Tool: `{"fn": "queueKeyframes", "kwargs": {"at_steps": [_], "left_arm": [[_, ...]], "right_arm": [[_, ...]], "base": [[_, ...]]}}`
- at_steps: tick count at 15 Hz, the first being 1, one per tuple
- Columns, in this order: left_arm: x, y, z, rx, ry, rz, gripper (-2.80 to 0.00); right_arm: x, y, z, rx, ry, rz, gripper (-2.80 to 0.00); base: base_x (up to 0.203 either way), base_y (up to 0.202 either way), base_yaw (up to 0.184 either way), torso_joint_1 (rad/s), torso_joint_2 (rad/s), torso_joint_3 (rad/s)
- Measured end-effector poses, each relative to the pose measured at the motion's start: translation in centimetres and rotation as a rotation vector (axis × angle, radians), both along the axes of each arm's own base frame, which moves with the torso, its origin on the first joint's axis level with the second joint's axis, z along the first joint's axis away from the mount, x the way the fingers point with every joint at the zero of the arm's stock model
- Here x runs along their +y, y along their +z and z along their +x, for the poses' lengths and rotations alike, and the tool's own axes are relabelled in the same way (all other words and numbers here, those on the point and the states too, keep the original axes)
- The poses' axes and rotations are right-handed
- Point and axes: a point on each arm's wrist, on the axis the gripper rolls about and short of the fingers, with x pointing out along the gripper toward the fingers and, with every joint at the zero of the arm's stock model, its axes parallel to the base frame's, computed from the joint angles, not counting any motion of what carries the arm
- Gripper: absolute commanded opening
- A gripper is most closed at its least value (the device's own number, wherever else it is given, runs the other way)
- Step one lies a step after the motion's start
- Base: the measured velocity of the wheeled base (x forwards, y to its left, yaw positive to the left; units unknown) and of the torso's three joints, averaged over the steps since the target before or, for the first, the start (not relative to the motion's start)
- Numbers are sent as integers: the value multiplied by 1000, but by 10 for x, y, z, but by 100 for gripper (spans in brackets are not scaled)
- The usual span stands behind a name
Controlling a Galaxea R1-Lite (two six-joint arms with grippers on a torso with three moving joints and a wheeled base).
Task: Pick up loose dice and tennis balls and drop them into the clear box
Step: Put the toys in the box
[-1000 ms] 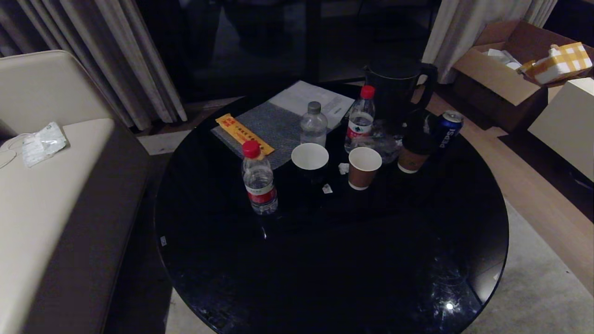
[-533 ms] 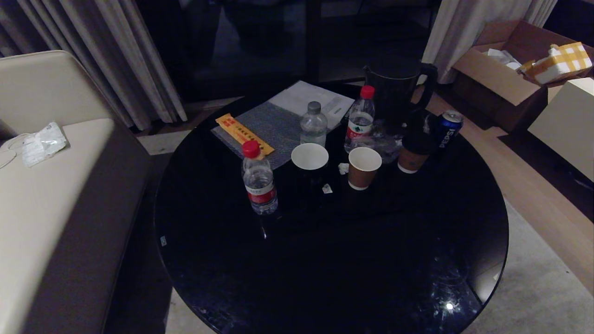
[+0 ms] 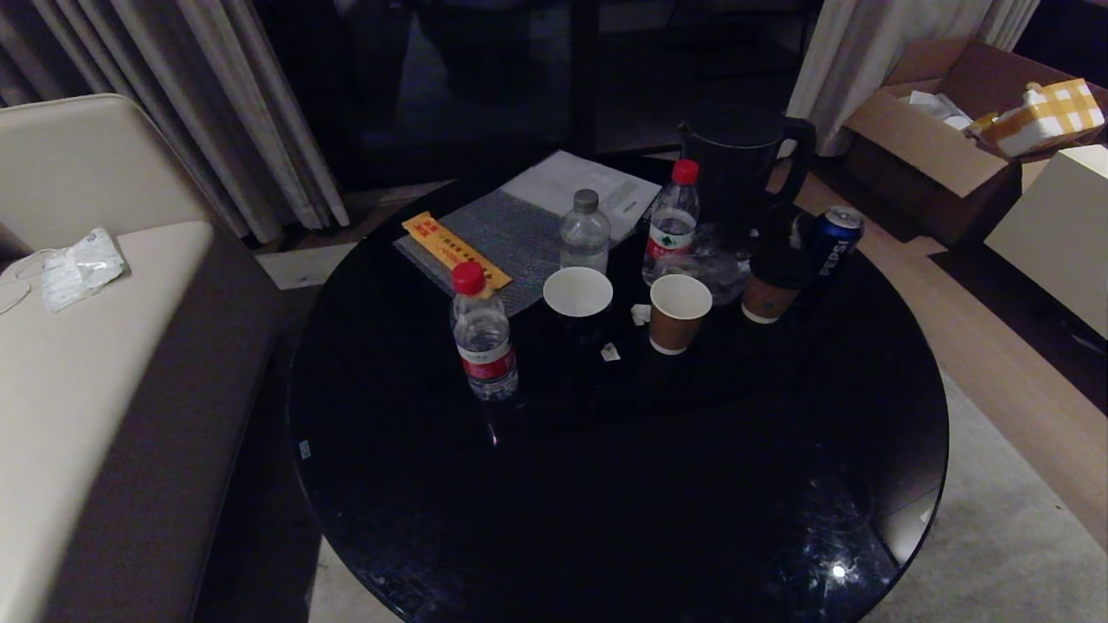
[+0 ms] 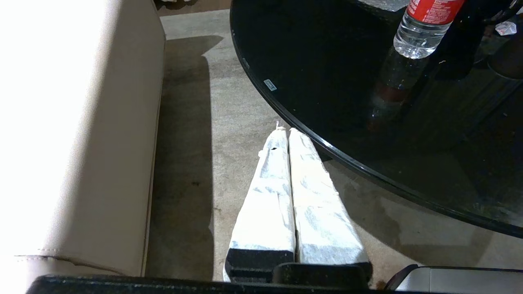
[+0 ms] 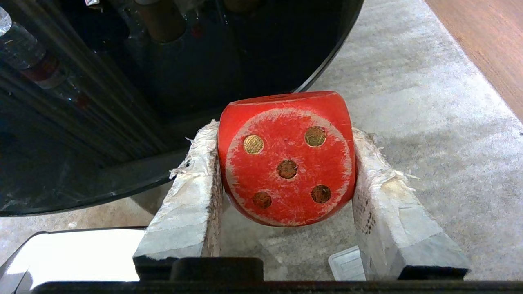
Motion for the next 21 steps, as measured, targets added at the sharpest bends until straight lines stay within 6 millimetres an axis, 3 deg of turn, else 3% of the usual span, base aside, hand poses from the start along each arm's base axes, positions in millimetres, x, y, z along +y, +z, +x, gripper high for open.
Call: {"fn": "queueKeyframes", "kwargs": {"at_steps": [8,21], "left_arm": [[0,0,0,0,3,-10,-280],[0,0,0,0,16,-39,-280]], "right_arm": [[0,0,0,0,-1,0,-280],[0,0,0,1,1,-3,-280]], "base": [[-11,0,1,1,1,0],[-183,0,-1,3,2,3]]}}
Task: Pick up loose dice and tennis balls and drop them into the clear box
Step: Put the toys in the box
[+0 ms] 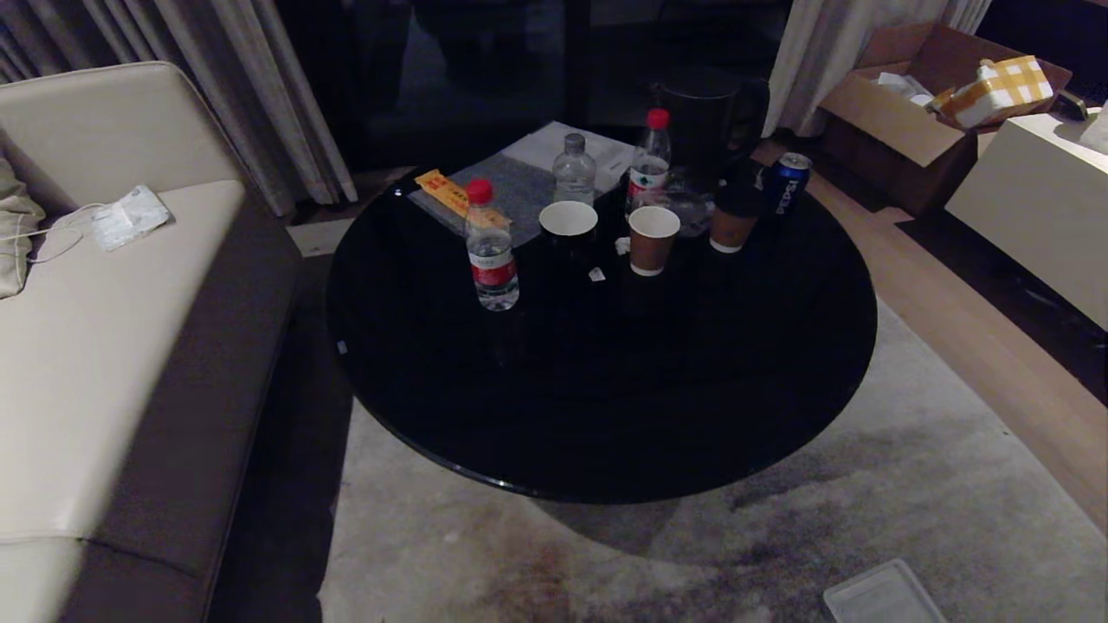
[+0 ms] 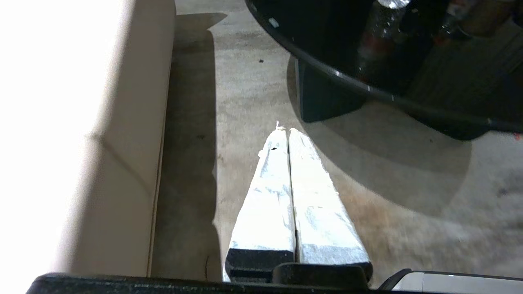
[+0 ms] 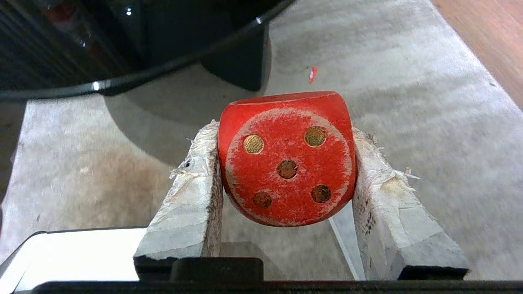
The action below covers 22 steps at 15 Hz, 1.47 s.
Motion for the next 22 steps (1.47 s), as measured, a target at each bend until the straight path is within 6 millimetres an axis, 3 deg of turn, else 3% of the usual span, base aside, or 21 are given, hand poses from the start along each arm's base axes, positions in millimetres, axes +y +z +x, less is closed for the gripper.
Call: {"fn": "queueKeyframes", "kwargs": {"at_steps": [17,22], "left_arm": [[0,0,0,0,0,-1,-280],[0,0,0,0,1,-1,-280]], "right_arm": [[0,0,0,0,2,-9,-280],[0,0,0,0,2,-10,-280]], "base": [[-183,0,-1,3,3,3],[-194,-123,-2,3,2,4]]}}
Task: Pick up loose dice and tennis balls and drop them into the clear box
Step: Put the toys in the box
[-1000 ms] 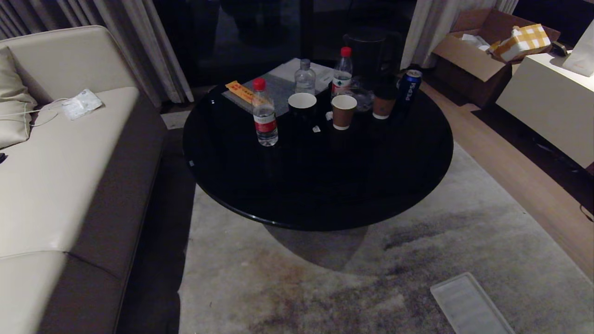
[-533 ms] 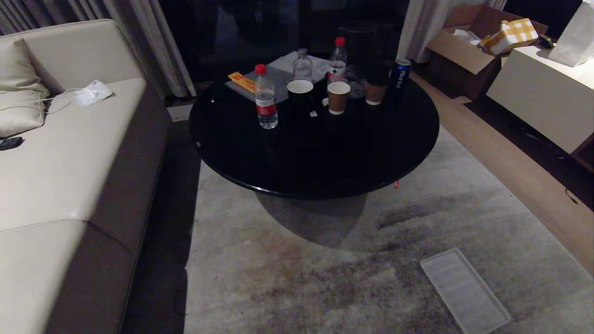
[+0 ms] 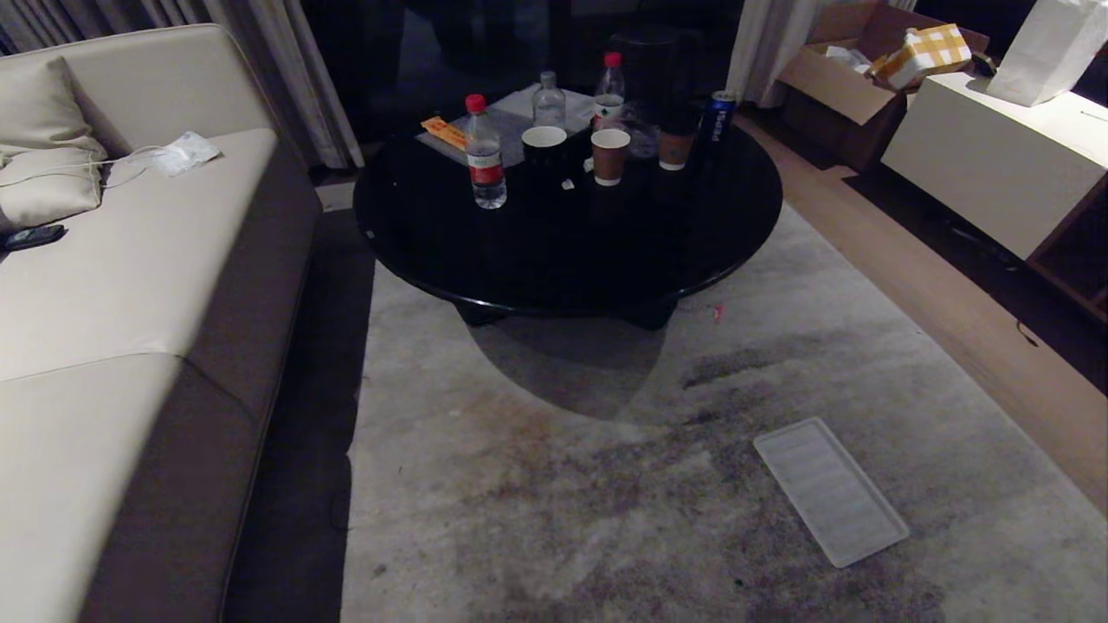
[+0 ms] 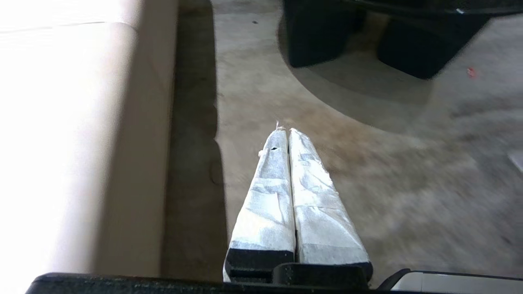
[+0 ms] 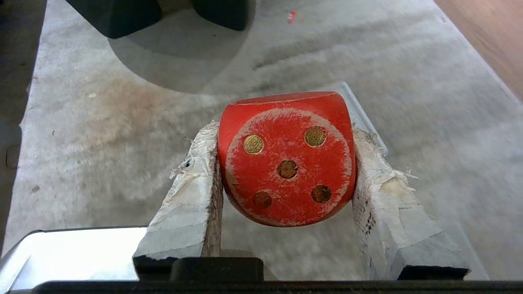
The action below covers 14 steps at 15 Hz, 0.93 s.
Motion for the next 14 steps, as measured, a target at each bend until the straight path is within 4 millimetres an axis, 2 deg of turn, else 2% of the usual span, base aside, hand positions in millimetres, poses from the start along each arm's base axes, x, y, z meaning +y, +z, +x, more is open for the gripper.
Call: {"fn": "queueKeyframes", "kwargs": {"at_steps": [3,14], "left_arm": [[0,0,0,2,-1,1,-280],[0,0,0,1,-1,0,-280]], "right_arm": [[0,0,0,0,1,0,-280],[0,0,0,0,1,2,-280]], "base": [[-115,-125,-4,-1,0,6],[0,0,0,0,0,0]]}}
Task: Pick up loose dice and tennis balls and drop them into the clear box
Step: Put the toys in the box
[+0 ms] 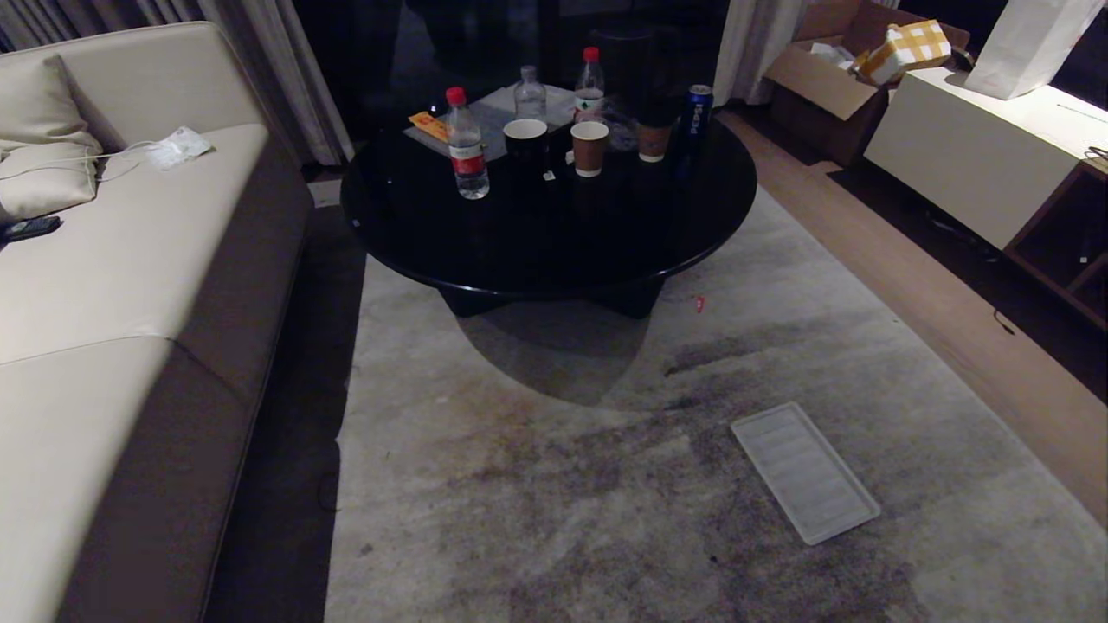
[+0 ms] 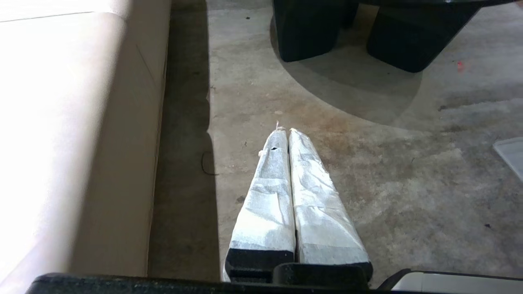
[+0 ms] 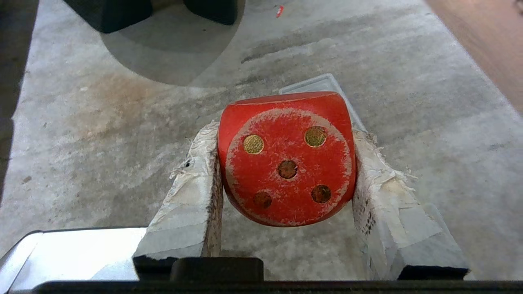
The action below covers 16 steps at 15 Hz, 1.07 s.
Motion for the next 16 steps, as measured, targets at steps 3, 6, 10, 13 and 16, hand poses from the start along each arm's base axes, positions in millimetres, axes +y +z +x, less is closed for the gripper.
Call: {"fn": "queueKeyframes", "kwargs": {"at_steps": [3,6,10,13,16], "left_arm": [[0,0,0,0,1,-1,-280],[0,0,0,0,1,-1,-280],[0,0,0,1,0,4,-280],[0,0,0,1,-1,3,-280],[0,0,0,0,0,1,-280]], "right_arm": [[0,0,0,0,0,0,-280],[0,0,0,0,0,0,-280],[0,0,0,0,-2,0,-280],[0,0,0,0,-2,0,-280],[0,0,0,0,-2,0,-280]], "base": [[-4,8,-120,-1,4,4],[2,10,-162,5,5,4],[1,10,-164,3,3,1],[2,11,-164,-2,6,2],[1,10,-165,4,2,2]]}}
